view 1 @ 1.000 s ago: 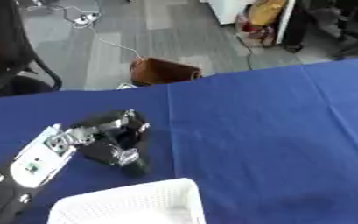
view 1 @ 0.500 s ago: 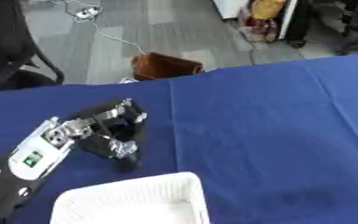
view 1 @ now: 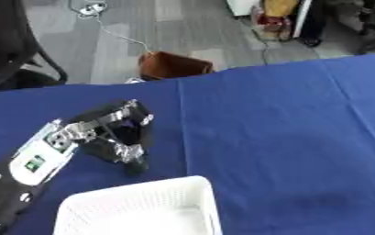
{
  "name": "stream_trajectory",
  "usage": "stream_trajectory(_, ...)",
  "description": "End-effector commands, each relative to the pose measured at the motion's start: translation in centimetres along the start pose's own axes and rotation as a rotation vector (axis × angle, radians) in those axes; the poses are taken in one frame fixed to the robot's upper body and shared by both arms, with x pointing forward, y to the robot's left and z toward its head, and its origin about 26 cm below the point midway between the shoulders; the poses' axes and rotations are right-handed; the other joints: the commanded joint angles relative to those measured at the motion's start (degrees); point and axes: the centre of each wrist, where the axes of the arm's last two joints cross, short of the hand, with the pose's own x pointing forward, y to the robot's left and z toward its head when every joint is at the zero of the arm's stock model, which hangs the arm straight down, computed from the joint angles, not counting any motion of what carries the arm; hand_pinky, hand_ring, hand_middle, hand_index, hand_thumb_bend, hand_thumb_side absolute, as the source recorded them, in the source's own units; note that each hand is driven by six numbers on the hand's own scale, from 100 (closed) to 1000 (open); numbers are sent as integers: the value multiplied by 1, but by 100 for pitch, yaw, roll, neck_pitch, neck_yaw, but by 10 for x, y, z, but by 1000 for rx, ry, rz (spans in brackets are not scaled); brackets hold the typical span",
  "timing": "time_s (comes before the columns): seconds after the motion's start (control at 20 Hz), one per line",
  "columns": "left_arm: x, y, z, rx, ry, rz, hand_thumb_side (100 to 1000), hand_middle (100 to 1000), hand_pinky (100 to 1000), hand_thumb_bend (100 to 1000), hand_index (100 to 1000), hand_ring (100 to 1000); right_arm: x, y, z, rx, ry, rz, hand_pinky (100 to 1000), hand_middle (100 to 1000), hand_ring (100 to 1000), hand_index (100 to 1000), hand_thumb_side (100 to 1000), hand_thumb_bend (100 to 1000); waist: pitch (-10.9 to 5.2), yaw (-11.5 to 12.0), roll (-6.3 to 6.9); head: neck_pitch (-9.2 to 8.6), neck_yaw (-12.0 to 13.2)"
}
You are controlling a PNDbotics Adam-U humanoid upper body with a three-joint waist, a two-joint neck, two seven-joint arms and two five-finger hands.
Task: Pick up objects on the table and place them in the box.
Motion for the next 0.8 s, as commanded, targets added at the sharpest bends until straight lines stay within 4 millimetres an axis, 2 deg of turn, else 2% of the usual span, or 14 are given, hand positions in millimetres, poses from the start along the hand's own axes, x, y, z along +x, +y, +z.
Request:
stream_trajectory(0.05, 7, 11, -1, -287, -250, -201, 355, 100, 100, 100, 114, 100, 4, -12, 3, 349, -257, 268, 734, 823, 829, 935, 692, 855, -179, 35, -54, 42, 11)
stream_trajectory(0.1, 8, 9, -1, -280, -259, -184, 356, 100, 100, 100, 114, 100, 4, -12, 4, 351, -253, 266, 734, 823, 829, 935, 692, 855, -198, 59, -55, 64, 9)
stream_trajectory(0.4, 25, 27, -2, -202, -348, -166, 388, 100, 100, 100, 113, 100, 0, -7, 14, 358, -227, 250, 728, 821, 826, 934, 700, 852, -380, 271, -50, 191, 35)
stream_trajectory(0.8, 41, 32, -7, -185, -432, -146, 388, 100, 100, 100, 112, 100, -3, -2, 18, 357, -217, 238, 726, 820, 824, 934, 704, 852, -504, 407, -74, 216, 46)
